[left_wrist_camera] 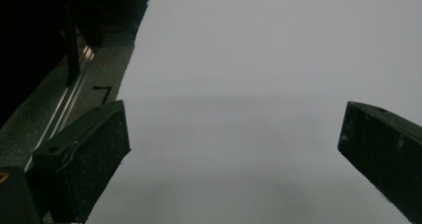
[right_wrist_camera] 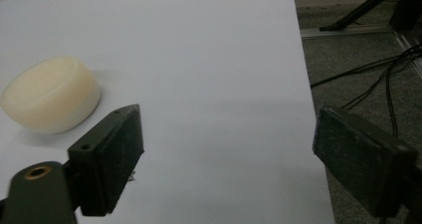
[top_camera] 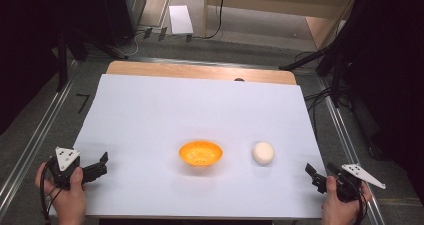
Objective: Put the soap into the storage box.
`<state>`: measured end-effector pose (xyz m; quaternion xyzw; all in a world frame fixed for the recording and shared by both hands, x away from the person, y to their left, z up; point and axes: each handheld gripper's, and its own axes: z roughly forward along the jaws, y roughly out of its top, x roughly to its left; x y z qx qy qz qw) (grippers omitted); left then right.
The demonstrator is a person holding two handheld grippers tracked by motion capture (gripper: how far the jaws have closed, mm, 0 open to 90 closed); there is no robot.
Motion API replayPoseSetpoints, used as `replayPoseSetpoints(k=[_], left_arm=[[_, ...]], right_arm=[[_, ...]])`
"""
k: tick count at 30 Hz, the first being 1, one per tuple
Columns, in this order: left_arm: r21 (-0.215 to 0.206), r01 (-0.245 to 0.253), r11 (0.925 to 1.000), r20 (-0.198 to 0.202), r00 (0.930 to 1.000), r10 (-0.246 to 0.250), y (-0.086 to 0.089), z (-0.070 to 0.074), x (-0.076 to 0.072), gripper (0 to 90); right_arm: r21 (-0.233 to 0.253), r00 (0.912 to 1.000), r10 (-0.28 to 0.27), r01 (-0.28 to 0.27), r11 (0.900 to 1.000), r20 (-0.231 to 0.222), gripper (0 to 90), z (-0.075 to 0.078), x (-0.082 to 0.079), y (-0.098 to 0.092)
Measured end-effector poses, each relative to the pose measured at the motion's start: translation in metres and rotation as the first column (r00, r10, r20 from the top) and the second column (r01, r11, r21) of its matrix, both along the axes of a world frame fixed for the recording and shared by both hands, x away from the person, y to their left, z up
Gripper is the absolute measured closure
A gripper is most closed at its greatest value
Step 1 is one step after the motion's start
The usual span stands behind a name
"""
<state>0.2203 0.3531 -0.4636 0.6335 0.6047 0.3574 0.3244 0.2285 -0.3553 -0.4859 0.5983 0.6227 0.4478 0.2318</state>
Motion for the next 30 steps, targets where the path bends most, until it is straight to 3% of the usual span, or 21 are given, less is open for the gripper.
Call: replayPoseSetpoints(k=[4,7,8,11,14,16,18,19,21,24,25,26,27,28,29,30], left_arm=[[0.003,0.0,1.0,0.001,1.0,0.0,0.0,0.0,0.0,0.2],[0.007,0.001,1.0,0.002,1.0,-0.001,-0.001,0.0,0.0,0.2],[0.006,0.0,1.0,0.001,1.0,0.0,-0.001,0.0,0.0,0.2],[0.011,0.001,0.9999,-0.002,1.0,-0.001,-0.001,0.0,0.0,0.2],[0.014,0.002,0.9999,-0.002,1.0,-0.002,-0.001,0.0,0.0,0.2],[0.014,0.002,0.9999,0.0,1.0,-0.002,-0.001,0.0,0.0,0.2],[0.014,0.003,0.9999,0.001,1.0,-0.003,-0.001,0.0,0.0,0.2],[0.012,0.002,0.9999,0.002,1.0,-0.002,-0.001,0.0,0.0,0.2],[0.01,0.003,0.9999,0.004,1.0,-0.003,-0.001,0.0,0.0,0.2],[0.013,0.003,0.9999,0.005,1.0,-0.003,-0.001,0.0,0.0,0.2],[0.014,0.003,0.9999,0.006,1.0,-0.003,-0.002,0.0,0.0,0.2],[0.014,0.003,0.9999,0.006,1.0,-0.003,-0.002,0.0,0.0,0.2],[0.013,0.002,0.9999,0.003,1.0,-0.002,-0.001,0.0,0.0,0.2],[0.012,0.002,0.9999,0.004,1.0,-0.002,-0.001,0.0,0.0,0.2],[0.013,0.003,0.9999,0.004,1.0,-0.003,-0.001,0.0,0.0,0.2],[0.013,0.003,0.9999,0.004,1.0,-0.003,-0.001,0.0,0.0,0.2]], right_arm=[[-0.046,0.9994,0.026,-0.027,0.999,-0.022,11.5,0.003,0.001,0.002],[-0.066,0.9968,0.066,-0.069,0.995,-0.046,4.0,0.007,0.004,0.003],[-0.085,0.9895,0.107,-0.115,0.99,-0.098,0.0,0.009,0.009,0.006],[-0.123,0.9763,0.16,-0.178,0.976,-0.146,0.0,0.014,0.017,0.01],[-0.145,0.9643,0.201,-0.226,0.963,-0.173,0.0,0.023,0.024,0.014],[-0.155,0.9507,0.241,-0.273,0.95,-0.195,0.0,0.028,0.029,0.019],[-0.162,0.9474,0.247,-0.281,0.946,-0.204,0.0,0.03,0.031,0.021],[-0.19,0.9332,0.273,-0.319,0.928,-0.233,0.0,0.032,0.036,0.027],[-0.201,0.9358,0.264,-0.312,0.929,-0.234,0.0,0.032,0.037,0.029],[-0.204,0.9246,0.281,-0.336,0.919,-0.257,0.0,0.033,0.045,0.035],[-0.207,0.917,0.293,-0.353,0.913,-0.27,0.0,0.033,0.048,0.037],[-0.207,0.917,0.293,-0.353,0.913,-0.27,0.0,0.033,0.048,0.037],[-0.215,0.9028,0.308,-0.379,0.9,-0.3,0.0,0.033,0.052,0.041],[-0.221,0.8942,0.319,-0.395,0.892,-0.314,0.0,0.032,0.054,0.043],[-0.219,0.8881,0.326,-0.406,0.887,-0.324,0.0,0.032,0.056,0.045],[-0.219,0.8881,0.326,-0.406,0.887,-0.324,0.0,0.032,0.056,0.045]])
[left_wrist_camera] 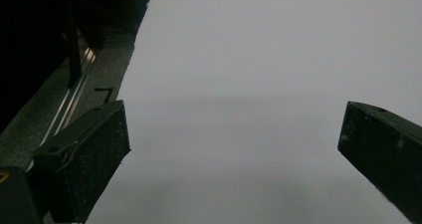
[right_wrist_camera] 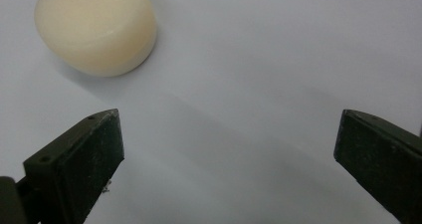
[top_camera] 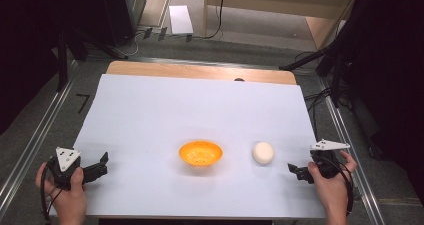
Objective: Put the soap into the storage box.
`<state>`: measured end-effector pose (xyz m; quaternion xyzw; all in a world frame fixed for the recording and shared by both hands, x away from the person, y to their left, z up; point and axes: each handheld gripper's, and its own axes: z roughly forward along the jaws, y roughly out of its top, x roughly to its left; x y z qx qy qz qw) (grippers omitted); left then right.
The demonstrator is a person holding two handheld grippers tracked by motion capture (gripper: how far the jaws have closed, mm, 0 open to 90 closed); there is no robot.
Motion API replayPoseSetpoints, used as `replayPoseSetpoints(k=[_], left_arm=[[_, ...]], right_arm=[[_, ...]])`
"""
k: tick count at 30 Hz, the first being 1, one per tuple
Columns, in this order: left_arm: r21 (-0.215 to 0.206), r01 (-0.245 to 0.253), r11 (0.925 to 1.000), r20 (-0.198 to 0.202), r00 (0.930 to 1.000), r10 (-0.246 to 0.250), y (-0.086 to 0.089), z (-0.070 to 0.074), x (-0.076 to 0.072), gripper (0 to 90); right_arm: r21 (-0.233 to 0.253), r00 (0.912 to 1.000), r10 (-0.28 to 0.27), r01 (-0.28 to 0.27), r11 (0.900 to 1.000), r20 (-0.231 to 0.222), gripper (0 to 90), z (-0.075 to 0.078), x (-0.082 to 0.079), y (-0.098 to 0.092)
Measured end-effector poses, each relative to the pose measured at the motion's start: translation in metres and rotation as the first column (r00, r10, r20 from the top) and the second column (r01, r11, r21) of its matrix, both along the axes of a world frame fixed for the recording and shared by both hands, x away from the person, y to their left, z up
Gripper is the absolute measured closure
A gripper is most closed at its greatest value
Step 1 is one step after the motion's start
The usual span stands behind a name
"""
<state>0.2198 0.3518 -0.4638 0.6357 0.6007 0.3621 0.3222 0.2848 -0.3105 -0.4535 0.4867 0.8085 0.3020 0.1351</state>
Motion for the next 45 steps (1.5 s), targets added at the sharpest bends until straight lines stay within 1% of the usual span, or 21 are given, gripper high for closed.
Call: replayPoseSetpoints(k=[1,2,3,6,10,16,17,18,20,23,24,25,26,31,34,35,36,38,41,43,45], left_arm=[[0.002,0.001,1.0,0.0,1.0,-0.001,0.0,0.0,0.0,0.2],[0.002,0.001,1.0,0.0,1.0,-0.001,0.0,0.0,0.0,0.2],[0.0,0.002,1.0,0.001,1.0,-0.002,0.0,0.0,0.0,0.2],[-0.002,0.001,1.0,0.003,1.0,-0.001,0.0,0.0,-0.001,0.2],[-0.001,0.001,1.0,0.002,1.0,-0.001,0.0,0.0,0.0,0.2],[0.001,-0.003,1.0,0.005,1.0,0.003,0.0,0.0,-0.001,0.2],[0.002,-0.002,1.0,0.005,1.0,0.002,0.0,0.0,-0.001,0.2],[0.002,-0.002,1.0,0.005,1.0,0.002,0.0,0.0,-0.001,0.2],[0.003,-0.003,1.0,0.005,1.0,0.003,0.0,0.0,-0.001,0.2],[0.004,-0.002,1.0,0.005,1.0,0.002,0.0,0.0,-0.001,0.2],[0.004,-0.002,1.0,0.005,1.0,0.002,0.0,0.0,-0.001,0.2],[0.004,-0.002,1.0,0.005,1.0,0.002,0.0,0.0,-0.001,0.2],[0.003,-0.002,1.0,0.006,1.0,0.001,0.0,0.0,-0.001,0.2],[-0.002,-0.003,1.0,0.005,1.0,0.003,0.0,0.0,-0.001,0.2],[-0.002,-0.001,1.0,0.004,1.0,0.001,0.0,0.0,-0.001,0.2],[-0.003,0.0,1.0,0.005,1.0,0.0,0.0,0.0,0.0,0.2],[-0.004,-0.001,1.0,0.005,1.0,0.001,0.0,0.0,0.0,0.2],[-0.004,-0.001,1.0,0.004,1.0,0.001,0.0,0.0,0.0,0.2],[-0.008,-0.001,1.0,0.003,1.0,0.001,0.001,0.0,0.0,0.2],[-0.008,-0.001,1.0,0.002,1.0,0.001,0.001,0.0,0.0,0.2],[-0.006,0.0,1.0,-0.003,1.0,0.0,0.001,0.0,0.0,0.2]], right_arm=[[0.007,0.9998,0.012,-0.012,1.0,-0.013,0.0,0.0,0.004,0.004],[0.007,0.9998,0.012,-0.012,1.0,-0.013,0.0,0.0,0.004,0.004],[0.002,0.9996,0.017,-0.017,1.0,-0.024,0.0,0.001,0.007,0.007],[0.005,0.9994,0.019,-0.019,1.0,-0.028,0.0,0.003,0.009,0.009],[0.004,0.9974,0.06,-0.06,0.998,-0.039,0.0,0.01,0.016,0.016],[-0.015,0.9934,0.102,-0.103,0.995,-0.053,0.0,0.016,0.026,0.024],[-0.021,0.9923,0.107,-0.108,0.994,-0.064,0.0,0.017,0.027,0.026],[-0.021,0.9923,0.107,-0.108,0.994,-0.064,0.0,0.017,0.027,0.026],[-0.021,0.9874,0.137,-0.139,0.99,-0.08,0.0,0.018,0.031,0.03],[-0.017,0.9842,0.154,-0.156,0.988,-0.088,0.0,0.018,0.033,0.033],[-0.024,0.9802,0.171,-0.174,0.984,-0.1,0.0,0.018,0.036,0.036],[-0.024,0.9802,0.171,-0.174,0.984,-0.1,0.0,0.018,0.036,0.036],[-0.033,0.9773,0.176,-0.181,0.983,-0.118,0.0,0.018,0.037,0.04],[-0.045,0.9676,0.211,-0.219,0.975,-0.139,0.0,0.018,0.039,0.051],[-0.044,0.9629,0.23,-0.238,0.97,-0.141,0.0,0.02,0.039,0.056],[-0.044,0.9629,0.23,-0.238,0.97,-0.141,0.0,0.02,0.039,0.056],[-0.042,0.9582,0.247,-0.255,0.966,-0.144,0.0,0.02,0.04,0.06],[-0.042,0.9556,0.255,-0.264,0.964,-0.148,0.0,0.02,0.04,0.064],[-0.051,0.9528,0.262,-0.272,0.961,-0.154,0.0,0.019,0.041,0.069],[-0.049,0.9527,0.263,-0.273,0.961,-0.153,0.0,0.018,0.041,0.071],[-0.042,0.9501,0.274,-0.283,0.958,-0.149,0.0,0.018,0.042,0.072]])
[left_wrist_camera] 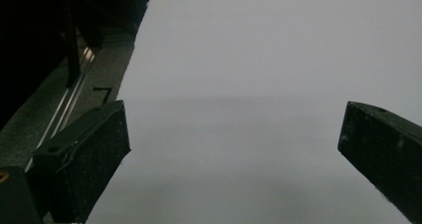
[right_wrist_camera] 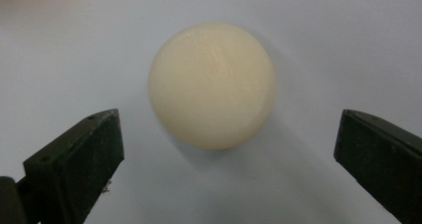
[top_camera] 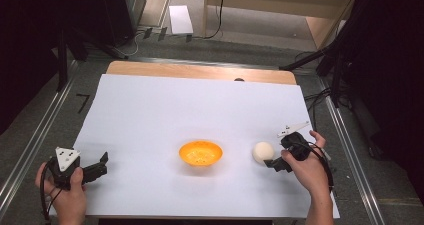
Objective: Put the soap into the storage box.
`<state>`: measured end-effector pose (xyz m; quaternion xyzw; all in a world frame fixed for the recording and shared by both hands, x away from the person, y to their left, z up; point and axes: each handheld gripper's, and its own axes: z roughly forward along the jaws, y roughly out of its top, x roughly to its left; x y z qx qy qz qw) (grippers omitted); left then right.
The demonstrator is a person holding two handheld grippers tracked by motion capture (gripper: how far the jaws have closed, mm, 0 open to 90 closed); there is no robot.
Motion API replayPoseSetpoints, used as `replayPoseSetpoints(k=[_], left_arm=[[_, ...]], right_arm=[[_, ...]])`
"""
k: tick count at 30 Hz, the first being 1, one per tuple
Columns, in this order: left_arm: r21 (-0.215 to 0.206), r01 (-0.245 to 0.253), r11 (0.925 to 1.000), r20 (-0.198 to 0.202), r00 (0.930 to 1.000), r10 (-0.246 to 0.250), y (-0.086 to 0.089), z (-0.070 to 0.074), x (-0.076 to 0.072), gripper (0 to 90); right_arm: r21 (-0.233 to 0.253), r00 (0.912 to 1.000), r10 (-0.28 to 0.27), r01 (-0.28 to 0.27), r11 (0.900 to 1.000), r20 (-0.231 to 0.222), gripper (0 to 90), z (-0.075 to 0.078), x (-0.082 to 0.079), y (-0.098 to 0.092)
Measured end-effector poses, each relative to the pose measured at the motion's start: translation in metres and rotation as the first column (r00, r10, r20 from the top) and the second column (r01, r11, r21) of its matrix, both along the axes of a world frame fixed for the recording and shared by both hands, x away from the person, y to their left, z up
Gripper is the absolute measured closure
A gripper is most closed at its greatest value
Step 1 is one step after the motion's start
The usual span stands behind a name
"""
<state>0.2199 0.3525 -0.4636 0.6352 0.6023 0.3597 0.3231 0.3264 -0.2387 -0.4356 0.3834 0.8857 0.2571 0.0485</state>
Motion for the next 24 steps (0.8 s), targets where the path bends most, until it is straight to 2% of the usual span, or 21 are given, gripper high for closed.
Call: replayPoseSetpoints(k=[7,14,15,16,22,24], left_arm=[[-0.001,0.0,1.0,0.003,1.0,0.0,0.0,0.0,0.0,0.2],[-0.005,-0.001,1.0,0.003,1.0,0.001,0.0,0.0,0.0,0.2],[-0.005,0.001,1.0,0.004,1.0,-0.001,0.0,0.0,0.0,0.2],[-0.008,0.0,1.0,0.002,1.0,0.0,0.001,0.0,0.0,0.2],[-0.008,0.001,1.0,0.0,1.0,-0.001,0.001,0.0,0.0,0.2],[-0.009,0.001,1.0,0.0,1.0,-0.001,0.001,0.0,0.0,0.2]], right_arm=[[0.02,0.999,0.038,-0.037,0.999,-0.025,0.0,-0.007,0.002,0.007],[0.014,0.9996,0.009,-0.008,1.0,-0.027,0.0,-0.012,0.005,0.011],[0.013,0.9995,0.007,-0.007,1.0,-0.031,0.9,-0.012,0.006,0.012],[0.026,0.9994,0.004,-0.003,1.0,-0.036,5.7,-0.014,0.007,0.014],[0.004,0.9992,0.014,-0.014,1.0,-0.036,8.9,-0.019,0.008,0.019],[0.005,0.9993,0.001,-0.001,1.0,-0.037,11.8,-0.02,0.009,0.02]])
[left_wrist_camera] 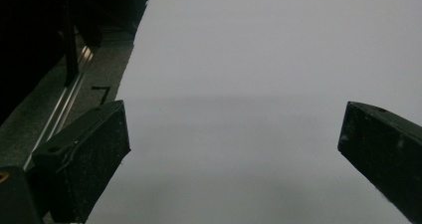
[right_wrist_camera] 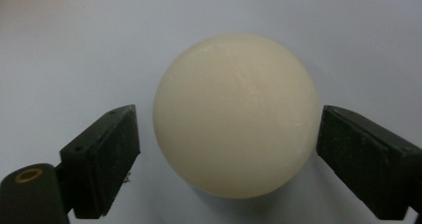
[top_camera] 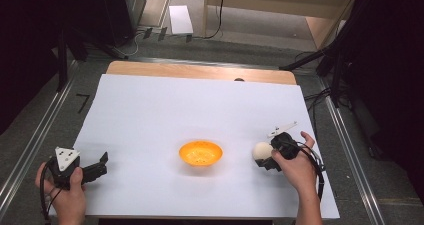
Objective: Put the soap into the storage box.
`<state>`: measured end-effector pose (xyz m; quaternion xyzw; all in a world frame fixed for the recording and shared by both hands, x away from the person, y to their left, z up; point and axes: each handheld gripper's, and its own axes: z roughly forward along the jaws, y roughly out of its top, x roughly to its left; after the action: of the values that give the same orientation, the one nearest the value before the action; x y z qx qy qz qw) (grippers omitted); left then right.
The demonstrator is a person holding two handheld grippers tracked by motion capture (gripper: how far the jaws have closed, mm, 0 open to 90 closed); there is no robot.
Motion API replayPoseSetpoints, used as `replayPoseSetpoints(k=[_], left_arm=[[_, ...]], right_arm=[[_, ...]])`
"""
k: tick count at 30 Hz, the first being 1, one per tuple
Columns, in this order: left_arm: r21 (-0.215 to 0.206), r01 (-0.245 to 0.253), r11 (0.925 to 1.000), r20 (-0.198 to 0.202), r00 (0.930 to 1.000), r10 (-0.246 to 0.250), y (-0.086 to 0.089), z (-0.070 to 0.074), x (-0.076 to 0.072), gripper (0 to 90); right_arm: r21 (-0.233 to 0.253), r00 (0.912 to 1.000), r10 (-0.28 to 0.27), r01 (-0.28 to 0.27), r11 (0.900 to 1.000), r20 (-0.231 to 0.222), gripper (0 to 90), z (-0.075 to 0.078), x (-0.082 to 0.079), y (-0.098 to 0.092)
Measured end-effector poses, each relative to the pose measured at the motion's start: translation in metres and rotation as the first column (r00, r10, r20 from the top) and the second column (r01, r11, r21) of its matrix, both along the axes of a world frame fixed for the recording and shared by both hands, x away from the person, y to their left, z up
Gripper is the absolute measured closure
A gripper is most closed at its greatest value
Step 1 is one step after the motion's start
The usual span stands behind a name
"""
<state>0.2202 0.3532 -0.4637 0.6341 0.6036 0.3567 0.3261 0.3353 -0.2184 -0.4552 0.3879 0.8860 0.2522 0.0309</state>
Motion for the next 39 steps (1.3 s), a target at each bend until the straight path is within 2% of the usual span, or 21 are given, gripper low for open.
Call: replayPoseSetpoints(k=[5,10,26,39], left_arm=[[0.0,0.001,1.0,-0.001,1.0,-0.001,0.0,0.0,0.0,0.2],[0.002,0.001,1.0,-0.001,1.0,-0.001,0.0,0.0,0.0,0.2],[0.007,0.0,1.0,-0.004,1.0,0.0,-0.001,0.0,0.0,0.2],[0.006,0.0,1.0,-0.005,1.0,0.0,0.0,0.0,0.0,0.2]], right_arm=[[0.007,0.9999,-0.015,0.015,1.0,-0.007,15.2,-0.003,0.002,0.0],[0.012,0.9997,-0.022,0.022,1.0,-0.014,23.0,-0.005,0.003,0.0],[-0.008,0.9995,-0.026,0.026,1.0,-0.015,23.9,-0.003,0.002,0.001],[0.024,1.0,-0.009,0.009,1.0,0.004,23.9,0.009,-0.002,-0.001]])
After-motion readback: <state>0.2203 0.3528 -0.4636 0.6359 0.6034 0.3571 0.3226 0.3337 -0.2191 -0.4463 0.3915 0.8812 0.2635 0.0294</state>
